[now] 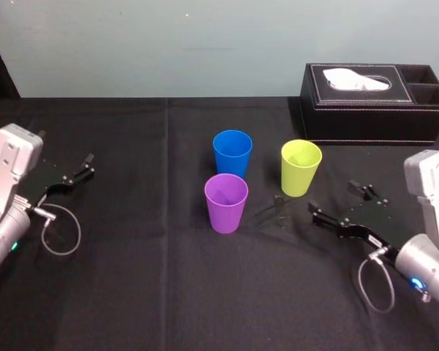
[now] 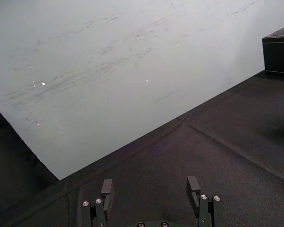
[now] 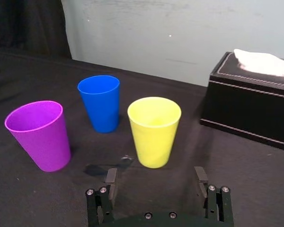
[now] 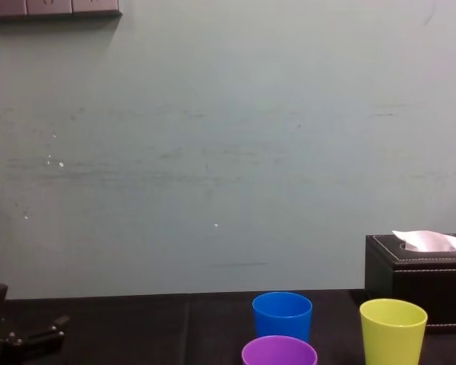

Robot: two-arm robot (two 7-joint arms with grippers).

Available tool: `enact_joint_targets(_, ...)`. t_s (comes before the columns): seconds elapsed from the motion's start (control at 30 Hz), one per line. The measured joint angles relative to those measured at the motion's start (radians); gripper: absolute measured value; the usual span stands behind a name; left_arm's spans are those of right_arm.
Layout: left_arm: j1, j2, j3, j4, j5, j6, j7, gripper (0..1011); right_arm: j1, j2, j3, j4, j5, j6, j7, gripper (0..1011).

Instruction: Stack the three plastic cups sequentially using one hand.

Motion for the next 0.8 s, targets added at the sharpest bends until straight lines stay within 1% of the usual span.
enact_joint_targets(0.03,0.000,0.000,0.000,0.000,0.000,0.000,0.000,1011,0.007,-0.010,-0.002,0.006,0.002,0.008,0.006,1003)
enact_joint_targets(0.13,0.000,0.000,0.000,0.000,0.000,0.000,0.000,1011,0.017,-0.024,-0.005,0.016,0.001,0.017,0.011,1003)
enact_joint_targets(0.23,0.000,0.000,0.000,0.000,0.000,0.000,0.000,1011,0.033,-0.045,-0.009,0.034,-0.009,0.021,0.014,1003)
enact_joint_targets(0.27,0.000,0.000,0.000,0.000,0.000,0.000,0.000,1011,0.040,-0.056,-0.009,0.041,-0.015,0.021,0.014,1003)
enact_joint_targets(0.37,0.000,0.000,0.000,0.000,0.000,0.000,0.000,1011,0.051,-0.074,-0.009,0.051,-0.032,0.019,0.010,1003)
enact_joint_targets(0.4,0.000,0.000,0.000,0.000,0.000,0.000,0.000,1011,0.051,-0.074,-0.009,0.051,-0.032,0.019,0.010,1003)
enact_joint_targets(0.47,0.000,0.000,0.000,0.000,0.000,0.000,0.000,1011,0.064,-0.091,-0.011,0.066,-0.051,0.015,0.004,1003)
enact_joint_targets(0.8,0.000,0.000,0.000,0.000,0.000,0.000,0.000,1011,0.105,-0.136,-0.020,0.118,-0.097,0.011,0.005,1003)
